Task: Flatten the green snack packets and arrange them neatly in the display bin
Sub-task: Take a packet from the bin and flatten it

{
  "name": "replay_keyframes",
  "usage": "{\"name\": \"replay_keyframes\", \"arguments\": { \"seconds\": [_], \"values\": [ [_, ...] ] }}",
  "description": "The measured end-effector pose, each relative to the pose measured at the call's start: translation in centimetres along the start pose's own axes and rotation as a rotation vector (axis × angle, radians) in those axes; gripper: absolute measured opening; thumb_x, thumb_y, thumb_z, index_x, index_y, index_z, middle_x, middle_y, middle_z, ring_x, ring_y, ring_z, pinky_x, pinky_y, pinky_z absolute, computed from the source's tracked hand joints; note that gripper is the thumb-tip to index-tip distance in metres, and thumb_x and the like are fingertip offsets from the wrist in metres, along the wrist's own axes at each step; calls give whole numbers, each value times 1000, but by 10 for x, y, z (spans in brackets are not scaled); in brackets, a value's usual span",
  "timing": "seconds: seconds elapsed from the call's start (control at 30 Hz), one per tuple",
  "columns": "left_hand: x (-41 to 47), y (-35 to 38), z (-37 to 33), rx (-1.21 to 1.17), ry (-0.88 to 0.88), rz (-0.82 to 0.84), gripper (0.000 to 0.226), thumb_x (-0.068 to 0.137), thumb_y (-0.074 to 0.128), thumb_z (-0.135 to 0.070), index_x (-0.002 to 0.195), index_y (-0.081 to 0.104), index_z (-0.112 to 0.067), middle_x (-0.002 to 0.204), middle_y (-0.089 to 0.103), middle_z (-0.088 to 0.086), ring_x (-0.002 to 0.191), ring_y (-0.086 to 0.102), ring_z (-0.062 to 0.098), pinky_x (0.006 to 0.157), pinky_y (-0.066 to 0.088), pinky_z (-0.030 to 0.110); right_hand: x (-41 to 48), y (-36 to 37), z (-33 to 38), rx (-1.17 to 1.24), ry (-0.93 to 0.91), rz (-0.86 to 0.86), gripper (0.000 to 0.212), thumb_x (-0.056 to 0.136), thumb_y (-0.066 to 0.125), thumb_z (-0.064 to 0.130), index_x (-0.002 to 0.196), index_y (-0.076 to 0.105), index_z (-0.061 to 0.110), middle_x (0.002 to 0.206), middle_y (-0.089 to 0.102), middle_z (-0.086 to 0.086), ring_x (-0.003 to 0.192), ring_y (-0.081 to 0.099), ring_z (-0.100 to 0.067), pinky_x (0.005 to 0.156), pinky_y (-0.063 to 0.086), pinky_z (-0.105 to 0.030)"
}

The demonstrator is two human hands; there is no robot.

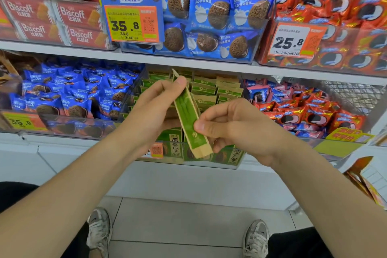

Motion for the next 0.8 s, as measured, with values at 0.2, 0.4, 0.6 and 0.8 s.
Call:
{"name": "replay_keyframes", "arguments": {
  "seconds": [0.2,0.4,0.6,0.8],
  "values": [
    [-12,19,7,318,187,29,39,107,55,-42,103,60,-4,79,60,12,72,61,19,68,55,38,10,-2,1,-248,-225,-354,29,98,75,36,82,69,12,71,76,-7,65,74,-27,64,63,-45],
    [-15,24,13,510,286,-31,34,116,38,-30,87,50,-18,75,47,-8,70,46,8,66,40,31,17,2,-4,-408,-316,-414,35,103,59,22,71,60,9,57,58,-4,54,56,-21,58,55,-40],
    [-11,16,9,597,319,-32,34,115,42,-28,86,53,-15,74,50,-9,69,47,8,65,40,34,20,2,-5,-231,-238,-372,23,99,71,28,85,72,11,74,70,-15,67,66,-28,76,62,-57],
    [-10,13,2,582,308,139,29,111,52,-28,87,63,-17,77,66,-6,70,62,7,63,48,23,13,-15,7,-540,-350,-330,33,83,81,58,105,73,35,106,63,7,111,53,-10,88,45,-30]
  ]
}}
Point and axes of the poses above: each hand's wrist, its own x-axis towards the middle knuckle, its own y-axis out of the palm, z = x × y, the point moved 4 cm from there along x, towards the middle knuckle
